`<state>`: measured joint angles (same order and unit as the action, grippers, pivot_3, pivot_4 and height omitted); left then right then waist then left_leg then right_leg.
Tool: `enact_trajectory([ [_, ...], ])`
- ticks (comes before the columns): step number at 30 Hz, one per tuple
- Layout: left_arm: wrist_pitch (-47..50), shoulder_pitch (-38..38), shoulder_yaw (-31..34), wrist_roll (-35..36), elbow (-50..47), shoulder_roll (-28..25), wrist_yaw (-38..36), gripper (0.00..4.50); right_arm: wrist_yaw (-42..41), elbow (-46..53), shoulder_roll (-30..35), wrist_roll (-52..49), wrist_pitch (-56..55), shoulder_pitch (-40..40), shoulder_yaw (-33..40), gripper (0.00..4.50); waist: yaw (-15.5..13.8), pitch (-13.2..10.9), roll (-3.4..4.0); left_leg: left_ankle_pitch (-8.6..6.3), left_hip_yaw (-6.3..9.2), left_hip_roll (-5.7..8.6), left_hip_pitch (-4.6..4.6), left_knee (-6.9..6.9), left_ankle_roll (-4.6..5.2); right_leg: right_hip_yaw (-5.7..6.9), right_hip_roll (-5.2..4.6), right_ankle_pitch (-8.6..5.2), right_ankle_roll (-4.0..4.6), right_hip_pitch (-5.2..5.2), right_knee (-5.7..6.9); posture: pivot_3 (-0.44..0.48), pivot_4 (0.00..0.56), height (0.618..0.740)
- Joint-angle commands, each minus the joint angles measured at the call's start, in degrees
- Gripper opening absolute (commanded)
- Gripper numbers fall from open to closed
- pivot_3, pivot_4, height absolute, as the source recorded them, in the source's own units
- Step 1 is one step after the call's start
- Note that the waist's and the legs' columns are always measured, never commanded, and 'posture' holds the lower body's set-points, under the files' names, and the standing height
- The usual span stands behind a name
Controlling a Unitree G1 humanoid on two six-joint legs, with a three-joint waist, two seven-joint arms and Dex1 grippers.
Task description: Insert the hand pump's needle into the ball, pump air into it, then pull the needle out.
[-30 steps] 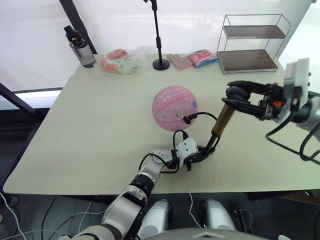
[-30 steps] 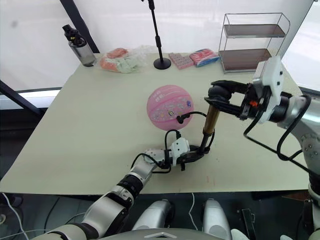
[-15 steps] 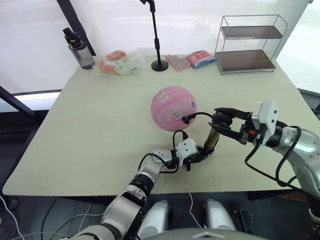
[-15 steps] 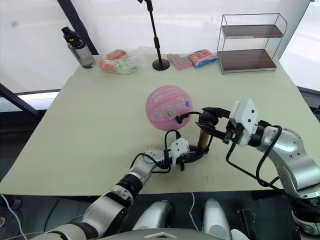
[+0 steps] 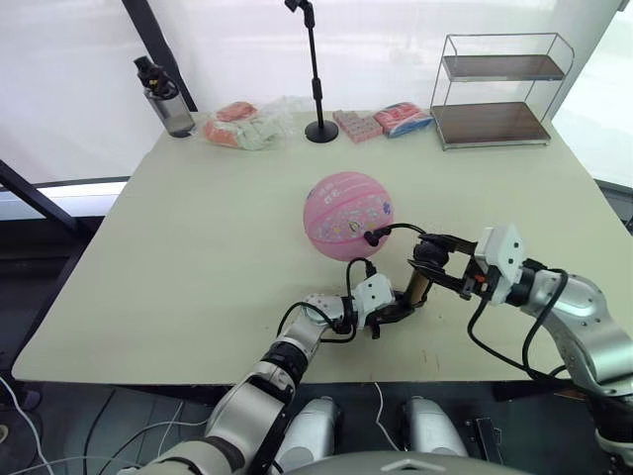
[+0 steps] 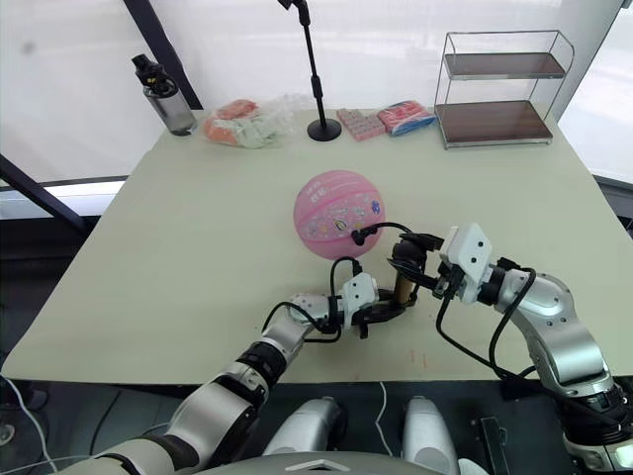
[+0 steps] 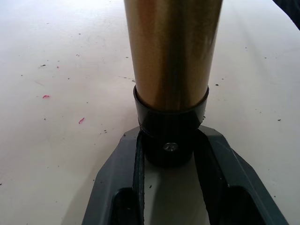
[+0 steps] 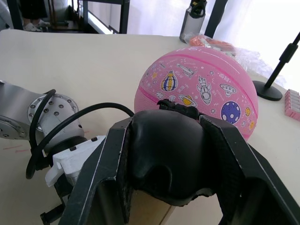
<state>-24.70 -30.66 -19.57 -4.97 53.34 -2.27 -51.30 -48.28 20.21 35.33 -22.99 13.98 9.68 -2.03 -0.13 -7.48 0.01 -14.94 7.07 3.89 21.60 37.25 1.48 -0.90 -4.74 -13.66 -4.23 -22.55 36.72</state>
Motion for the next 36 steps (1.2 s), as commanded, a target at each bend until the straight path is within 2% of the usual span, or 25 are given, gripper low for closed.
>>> enact_trajectory([
  [1, 0.81, 2.03, -1.58, -2.07, 4.3, 0.53, -0.67, 1.07, -0.16, 3.98, 2.49, -3.49, 3.29, 4.91, 4.26, 1.65, -0.31, -0.06, 0.02, 0.0, -0.01, 0.01, 0.05, 0.01, 0.0, 0.0, -0.01, 0.02, 0.03, -0.04, 0.0, 0.0, 0.15, 0.74],
  [12, 0.29, 1.64, -1.3, -2.42, 5.08, 0.82, -0.72, 1.07, 0.27, 3.87, 9.31, -12.26, 11.53, 17.97, 12.34, 1.65, -0.71, -0.38, -0.16, 0.0, 0.08, 0.03, 0.2, 0.02, 0.0, 0.08, -0.05, 0.08, 0.13, -0.14, -0.02, 0.0, 0.15, 0.74],
  [24, 0.02, 1.19, -1.36, -2.52, 5.61, 0.63, -0.72, 1.07, 0.89, 0.37, 13.58, -19.34, 15.68, 27.1, 17.38, 1.65, -0.66, -0.83, -0.27, 0.0, 0.11, 0.04, 0.29, 0.05, 0.0, 0.12, -0.08, 0.09, 0.15, -0.21, -0.02, 0.0, 0.15, 0.74],
  [31, -0.17, 1.63, -1.27, -2.5, 5.6, 0.25, -0.66, 1.07, 0.32, -0.5, 15.59, -20.8, 16.77, 29.0, 17.99, 1.65, -0.67, -0.87, -0.3, 0.0, 0.07, 0.04, 0.37, 0.05, 0.0, 0.09, -0.1, 0.1, 0.15, -0.31, -0.01, 0.0, 0.15, 0.74],
  [36, -0.22, 1.71, -1.23, -2.52, 5.61, 0.21, -0.56, 1.07, -0.82, 1.06, 15.37, -19.07, 15.62, 24.77, 16.01, 1.65, -0.7, -0.87, -0.3, 0.0, 0.06, 0.04, 0.38, 0.05, 0.0, 0.08, -0.1, 0.1, 0.15, -0.34, -0.01, 0.0, 0.15, 0.74],
])
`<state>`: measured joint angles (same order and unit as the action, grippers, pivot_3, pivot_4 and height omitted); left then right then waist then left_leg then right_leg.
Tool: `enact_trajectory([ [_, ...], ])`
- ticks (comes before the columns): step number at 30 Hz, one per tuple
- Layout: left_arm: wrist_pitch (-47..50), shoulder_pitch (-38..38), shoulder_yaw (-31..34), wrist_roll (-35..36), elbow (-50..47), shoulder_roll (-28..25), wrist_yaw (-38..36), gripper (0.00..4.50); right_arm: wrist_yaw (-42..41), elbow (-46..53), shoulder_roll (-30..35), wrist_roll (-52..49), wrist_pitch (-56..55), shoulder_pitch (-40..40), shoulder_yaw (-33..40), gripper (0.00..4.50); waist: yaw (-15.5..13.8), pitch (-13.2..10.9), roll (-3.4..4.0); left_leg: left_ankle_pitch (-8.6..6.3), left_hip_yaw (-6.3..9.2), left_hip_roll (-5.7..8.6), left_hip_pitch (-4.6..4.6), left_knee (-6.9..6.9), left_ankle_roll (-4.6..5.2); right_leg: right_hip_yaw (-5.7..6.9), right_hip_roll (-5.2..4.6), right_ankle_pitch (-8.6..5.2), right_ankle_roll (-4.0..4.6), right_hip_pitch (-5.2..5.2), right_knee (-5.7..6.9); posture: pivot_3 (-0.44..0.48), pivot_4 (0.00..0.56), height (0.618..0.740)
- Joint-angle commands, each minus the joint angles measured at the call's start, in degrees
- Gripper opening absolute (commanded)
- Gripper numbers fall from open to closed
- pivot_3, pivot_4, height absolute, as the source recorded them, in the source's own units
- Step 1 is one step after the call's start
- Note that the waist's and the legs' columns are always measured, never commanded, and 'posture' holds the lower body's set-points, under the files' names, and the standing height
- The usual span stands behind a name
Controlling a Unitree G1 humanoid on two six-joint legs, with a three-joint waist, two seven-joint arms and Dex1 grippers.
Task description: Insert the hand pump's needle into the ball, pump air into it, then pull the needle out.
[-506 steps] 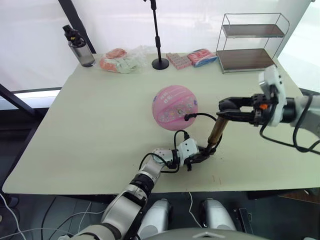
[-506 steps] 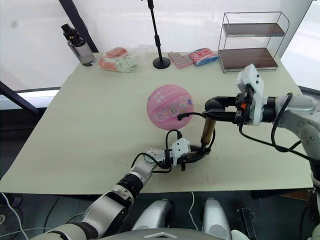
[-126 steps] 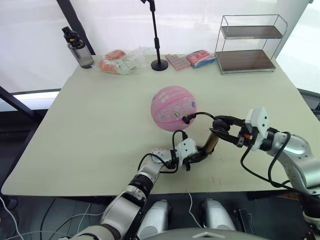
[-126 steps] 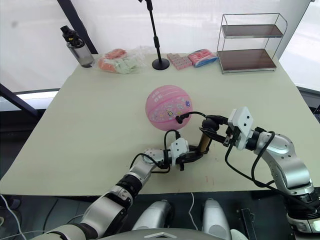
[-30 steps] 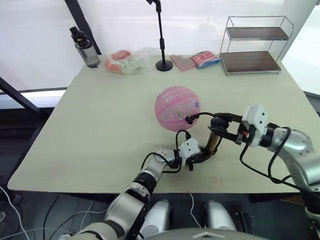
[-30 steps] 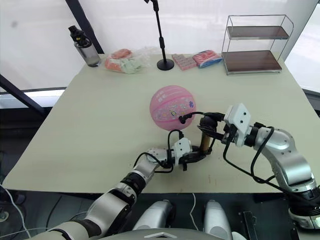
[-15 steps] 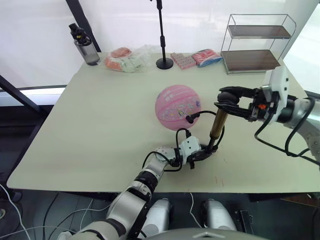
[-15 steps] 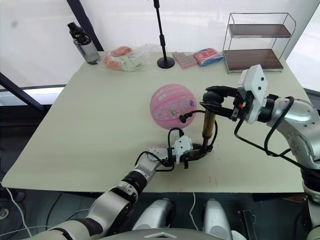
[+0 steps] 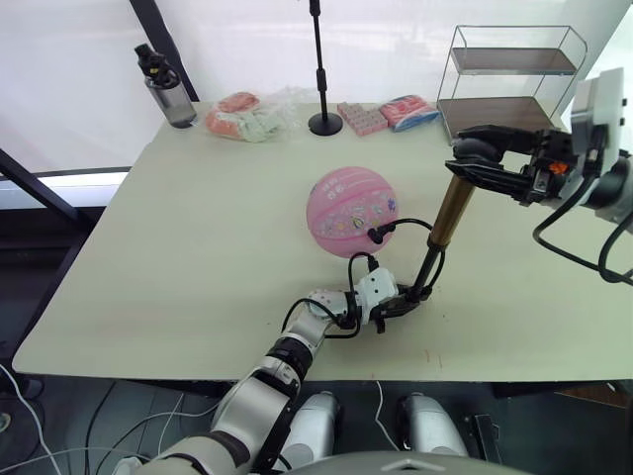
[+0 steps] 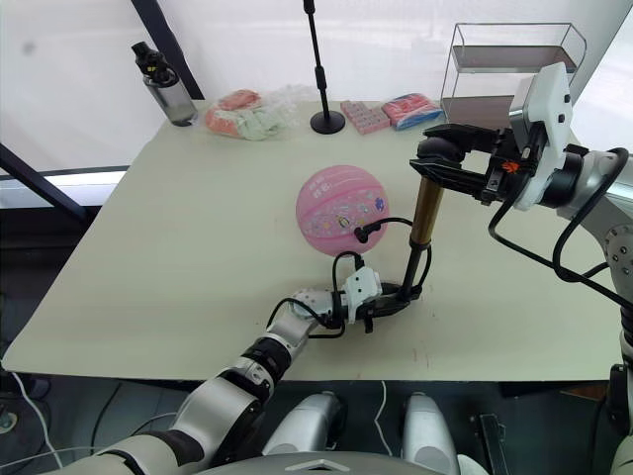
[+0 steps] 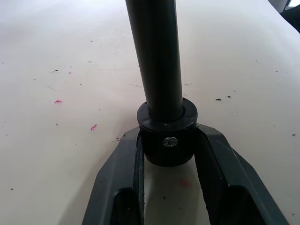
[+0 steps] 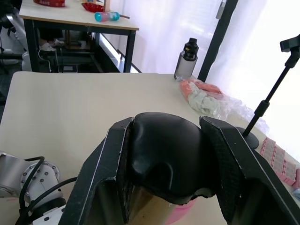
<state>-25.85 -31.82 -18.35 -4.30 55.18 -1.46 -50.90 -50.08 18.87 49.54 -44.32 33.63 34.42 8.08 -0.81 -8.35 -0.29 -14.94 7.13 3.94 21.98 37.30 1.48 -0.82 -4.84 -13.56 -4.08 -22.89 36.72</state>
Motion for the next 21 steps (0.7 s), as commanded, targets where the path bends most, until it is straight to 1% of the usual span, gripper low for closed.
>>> enact_trajectory([
  [1, 0.95, 2.83, -2.44, -3.2, 3.77, -0.61, -0.92, 1.07, 0.74, 2.84, 0.83, 2.86, -4.46, -1.4, 5.24, 1.65, -0.02, 0.0, 0.0, 0.0, 0.01, 0.0, 0.0, 0.0, 0.0, 0.01, 0.0, 0.0, 0.0, 0.0, 0.0, 0.0, 0.15, 0.74],
  [7, 1.05, 2.93, -2.39, -3.29, 3.6, -0.68, -0.62, 1.07, 1.18, 4.11, -2.81, 5.38, -7.64, -8.95, 2.59, 1.65, 0.27, 0.17, 0.04, 0.0, -0.04, -0.04, -0.24, -0.02, 0.0, -0.03, 0.04, -0.02, -0.03, 0.21, 0.01, 0.0, 0.15, 0.74],
  [10, 1.08, 3.0, -2.31, -3.35, 3.53, -0.73, -0.51, 1.07, 0.59, 4.7, -3.64, 8.01, -9.89, -13.03, 0.32, 1.65, 0.33, 0.42, 0.03, 0.0, -0.05, -0.08, -0.3, -0.03, 0.0, -0.04, 0.08, -0.04, -0.05, 0.25, 0.01, 0.0, 0.15, 0.74],
  [13, 1.13, 3.07, -2.25, -3.43, 3.42, -0.71, -0.43, 1.07, 1.5, 5.56, -5.46, 7.94, -10.06, -16.25, -1.36, 1.65, 0.57, 0.93, -0.11, 0.0, -0.06, -0.09, -0.34, -0.05, 0.0, -0.05, 0.09, -0.03, -0.04, 0.28, 0.01, 0.0, 0.15, 0.74],
  [16, 1.12, 3.12, -2.19, -3.58, 3.34, -0.7, -0.35, 1.07, 2.02, 5.96, -6.17, 8.5, -9.9, -18.31, -2.72, 1.65, 0.98, 1.38, -0.28, 0.0, -0.04, -0.12, -0.39, -0.08, 0.0, -0.06, 0.13, -0.05, -0.06, 0.33, 0.01, 0.0, 0.15, 0.74],
  [21, 1.07, 3.05, -2.09, -3.64, 3.43, -0.76, -0.28, 1.07, 2.69, 6.7, -6.22, 6.92, -7.55, -19.59, -3.61, 1.65, 1.34, 1.61, -0.29, -0.01, -0.03, -0.13, -0.42, -0.11, 0.0, -0.06, 0.15, -0.08, -0.08, 0.35, 0.0, 0.0, 0.15, 0.74],
])
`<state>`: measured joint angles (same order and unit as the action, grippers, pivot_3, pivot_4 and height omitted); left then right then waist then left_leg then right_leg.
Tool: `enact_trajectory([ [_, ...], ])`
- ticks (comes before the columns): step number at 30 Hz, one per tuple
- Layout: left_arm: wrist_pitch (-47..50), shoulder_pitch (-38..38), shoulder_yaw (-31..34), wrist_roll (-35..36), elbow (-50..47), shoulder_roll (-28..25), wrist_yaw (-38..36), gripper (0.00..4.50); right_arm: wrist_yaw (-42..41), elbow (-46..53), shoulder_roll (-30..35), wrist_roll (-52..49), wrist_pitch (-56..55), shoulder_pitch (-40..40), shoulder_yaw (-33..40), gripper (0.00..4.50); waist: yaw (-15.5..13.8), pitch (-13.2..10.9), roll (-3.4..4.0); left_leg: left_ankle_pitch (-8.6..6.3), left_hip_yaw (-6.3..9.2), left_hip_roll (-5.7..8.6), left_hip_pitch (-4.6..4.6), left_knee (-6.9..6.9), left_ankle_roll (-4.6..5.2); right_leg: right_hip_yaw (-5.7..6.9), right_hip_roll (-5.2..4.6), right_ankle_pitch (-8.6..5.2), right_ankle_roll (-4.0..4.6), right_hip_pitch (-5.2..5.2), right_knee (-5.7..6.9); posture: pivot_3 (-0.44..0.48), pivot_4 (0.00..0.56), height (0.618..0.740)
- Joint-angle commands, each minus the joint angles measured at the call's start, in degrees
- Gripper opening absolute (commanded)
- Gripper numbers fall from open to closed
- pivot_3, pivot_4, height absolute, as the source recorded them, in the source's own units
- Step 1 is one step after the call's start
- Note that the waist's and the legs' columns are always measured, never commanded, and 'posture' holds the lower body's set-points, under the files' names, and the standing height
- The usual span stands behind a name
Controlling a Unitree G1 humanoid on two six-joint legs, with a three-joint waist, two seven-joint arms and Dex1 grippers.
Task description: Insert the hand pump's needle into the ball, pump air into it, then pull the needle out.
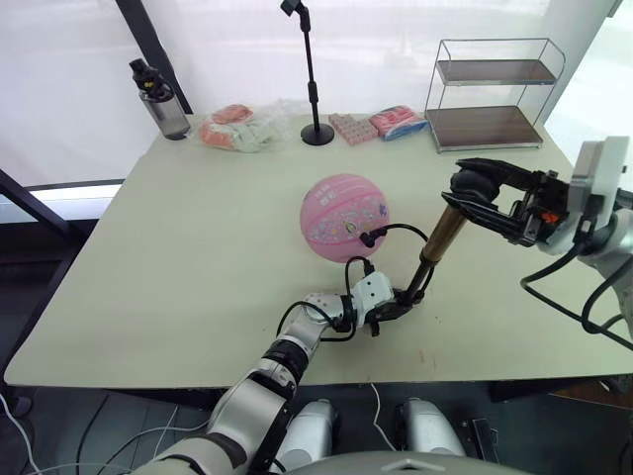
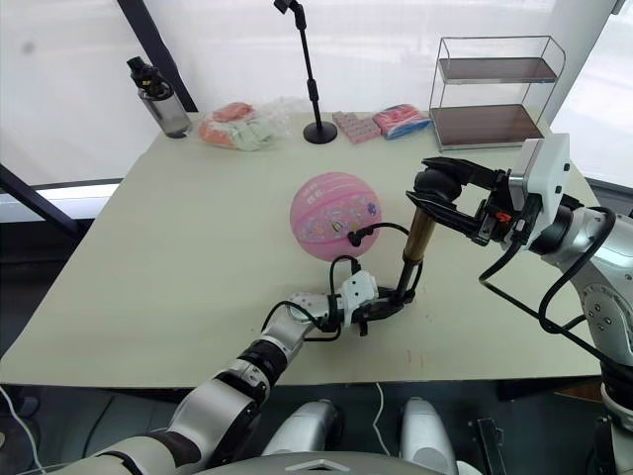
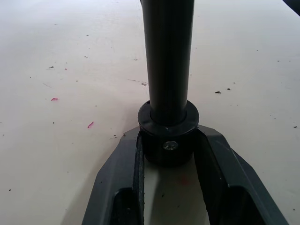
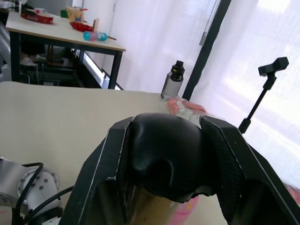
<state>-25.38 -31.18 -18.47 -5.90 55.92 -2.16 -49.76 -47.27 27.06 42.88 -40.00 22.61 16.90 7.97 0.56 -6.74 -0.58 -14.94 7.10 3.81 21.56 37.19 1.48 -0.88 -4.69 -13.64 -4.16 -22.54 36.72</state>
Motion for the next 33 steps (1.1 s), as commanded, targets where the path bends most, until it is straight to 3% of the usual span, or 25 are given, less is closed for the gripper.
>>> enact_trajectory([
  [1, 0.61, 2.47, -1.94, -2.06, 2.59, -0.04, -1.48, 1.07, -0.07, -1.44, 0.48, 2.64, 3.53, -2.34, -3.63, 1.65, -0.04, -0.01, 0.01, 0.0, 0.01, 0.0, 0.01, 0.0, 0.0, 0.01, 0.0, 0.0, 0.0, 0.0, 0.0, 0.0, 0.15, 0.74],
  [22, 0.56, 2.37, -1.63, -2.29, 2.46, 0.09, -1.63, 1.07, -0.53, -7.7, -6.9, 15.36, -4.46, -10.29, -11.73, 1.65, -0.21, 0.0, 0.04, 0.0, 0.02, 0.03, 0.03, 0.0, 0.0, 0.0, 0.01, -0.02, -0.03, -0.01, -0.02, 0.0, 0.15, 0.74],
  [27, 0.5, 2.12, -1.59, -2.31, 2.76, 0.18, -1.55, 1.07, -0.82, -6.72, -6.25, 15.24, -3.73, -8.95, -10.14, 1.65, -0.28, -0.01, 0.04, 0.0, 0.02, 0.04, 0.04, 0.0, 0.0, 0.0, 0.0, -0.02, -0.04, -0.02, -0.02, 0.0, 0.15, 0.74],
  [33, 0.46, 1.73, -1.64, -2.36, 3.16, 0.51, -1.6, 1.07, -1.5, -0.74, -2.45, 6.61, 4.06, -3.0, -3.92, 1.65, -0.61, -0.27, 0.13, 0.0, 0.04, 0.07, 0.18, 0.01, 0.0, 0.01, -0.02, 0.04, 0.07, -0.13, -0.03, 0.0, 0.15, 0.74],
])
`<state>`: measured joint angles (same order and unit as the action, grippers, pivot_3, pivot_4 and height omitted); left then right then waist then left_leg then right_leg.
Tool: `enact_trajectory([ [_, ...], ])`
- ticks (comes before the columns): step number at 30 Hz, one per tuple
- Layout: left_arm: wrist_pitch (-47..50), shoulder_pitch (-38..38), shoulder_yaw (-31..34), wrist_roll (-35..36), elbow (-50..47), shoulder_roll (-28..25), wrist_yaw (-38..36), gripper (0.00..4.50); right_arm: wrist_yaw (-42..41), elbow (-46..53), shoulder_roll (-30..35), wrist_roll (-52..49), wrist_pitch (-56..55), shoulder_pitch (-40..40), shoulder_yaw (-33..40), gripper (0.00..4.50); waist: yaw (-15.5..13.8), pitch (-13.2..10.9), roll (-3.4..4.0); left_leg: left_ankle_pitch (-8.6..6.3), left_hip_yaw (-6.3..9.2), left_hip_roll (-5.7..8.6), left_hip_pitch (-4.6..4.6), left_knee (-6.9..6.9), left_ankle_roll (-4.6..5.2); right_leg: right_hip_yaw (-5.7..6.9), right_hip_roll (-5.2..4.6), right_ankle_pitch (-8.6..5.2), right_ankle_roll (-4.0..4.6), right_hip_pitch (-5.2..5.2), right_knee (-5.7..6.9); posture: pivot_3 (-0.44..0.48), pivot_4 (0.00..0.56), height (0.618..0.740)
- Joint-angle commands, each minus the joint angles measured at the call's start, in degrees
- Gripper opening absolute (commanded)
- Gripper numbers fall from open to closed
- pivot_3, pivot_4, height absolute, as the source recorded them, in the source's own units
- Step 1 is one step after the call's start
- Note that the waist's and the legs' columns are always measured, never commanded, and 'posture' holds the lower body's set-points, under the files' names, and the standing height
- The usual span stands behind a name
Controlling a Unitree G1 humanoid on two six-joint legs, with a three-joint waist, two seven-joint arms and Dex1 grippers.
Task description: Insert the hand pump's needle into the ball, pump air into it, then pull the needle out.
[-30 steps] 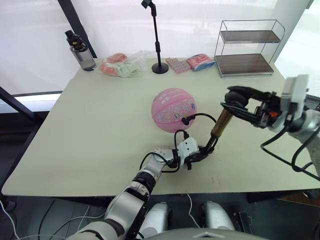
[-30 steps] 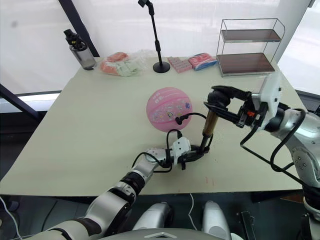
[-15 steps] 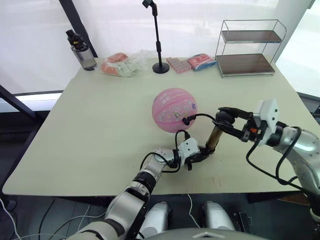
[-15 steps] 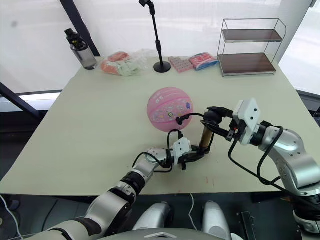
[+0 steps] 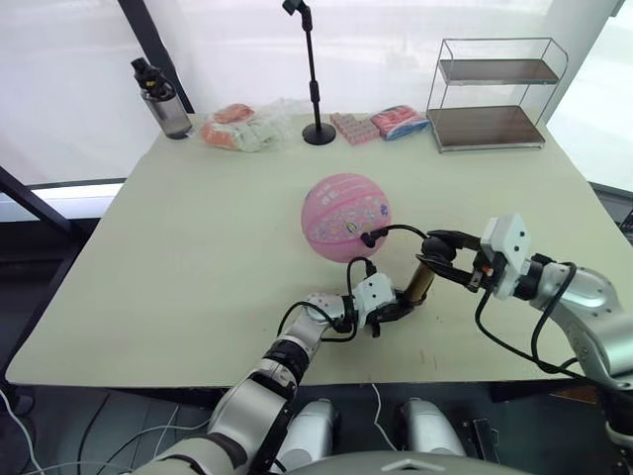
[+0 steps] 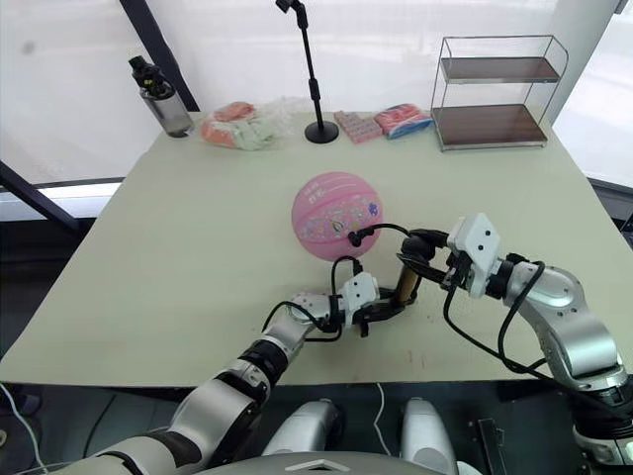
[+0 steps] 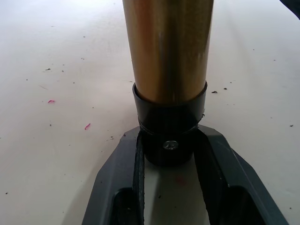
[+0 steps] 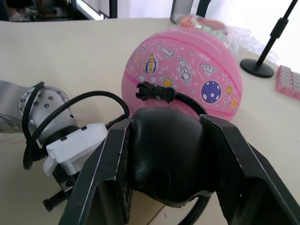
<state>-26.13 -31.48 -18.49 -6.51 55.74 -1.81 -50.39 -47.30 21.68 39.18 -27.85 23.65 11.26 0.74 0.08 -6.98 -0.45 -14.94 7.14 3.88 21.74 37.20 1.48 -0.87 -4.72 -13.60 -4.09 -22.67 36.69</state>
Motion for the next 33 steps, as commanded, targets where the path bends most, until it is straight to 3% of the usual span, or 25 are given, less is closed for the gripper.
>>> enact_trajectory([
  [1, 1.17, 1.99, -1.63, -1.78, 3.41, 0.21, -1.0, 1.07, -1.47, 5.38, 1.96, -7.04, 4.43, 3.72, 4.37, 1.65, -0.24, -0.06, -0.01, 0.0, 0.01, 0.01, 0.01, 0.0, 0.0, 0.01, -0.01, 0.0, 0.0, 0.0, 0.0, 0.0, 0.15, 0.74],
  [11, 0.81, 1.45, -1.62, -1.98, 3.93, 0.41, -1.31, 1.07, -1.26, 5.15, 9.16, -18.12, 14.63, 15.16, 14.19, 1.65, -0.89, -0.72, 0.09, -0.01, 0.05, 0.04, 0.11, 0.0, 0.01, 0.1, -0.08, 0.0, -0.01, -0.03, -0.07, 0.0, 0.15, 0.74],
  [18, 0.84, 0.95, -1.71, -2.03, 4.14, 0.96, -1.24, 1.07, -2.44, 3.86, 13.88, -19.74, 15.8, 19.99, 16.54, 1.65, -0.91, -0.82, 0.16, -0.01, 0.02, 0.05, 0.13, 0.03, 0.02, 0.11, -0.13, 0.0, -0.02, -0.04, -0.07, 0.0, 0.15, 0.74],
  [29, 0.67, -0.09, -1.59, -2.09, 5.15, 1.85, -1.0, 1.07, -2.07, 3.9, 15.09, -21.7, 15.19, 23.81, 18.09, 1.65, -1.07, -1.11, 0.15, 0.0, 0.05, 0.11, 0.2, 0.09, 0.02, 0.15, -0.19, 0.01, -0.04, -0.05, -0.07, 0.0, 0.15, 0.74],
  [33, 0.59, -0.29, -1.54, -2.17, 5.45, 1.97, -0.91, 1.07, -3.19, 5.8, 14.89, -20.28, 14.74, 20.19, 16.09, 1.65, -1.04, -1.19, 0.12, -0.01, 0.06, 0.12, 0.25, 0.09, 0.04, 0.15, -0.2, 0.02, -0.04, -0.09, -0.07, 0.0, 0.15, 0.74],
])
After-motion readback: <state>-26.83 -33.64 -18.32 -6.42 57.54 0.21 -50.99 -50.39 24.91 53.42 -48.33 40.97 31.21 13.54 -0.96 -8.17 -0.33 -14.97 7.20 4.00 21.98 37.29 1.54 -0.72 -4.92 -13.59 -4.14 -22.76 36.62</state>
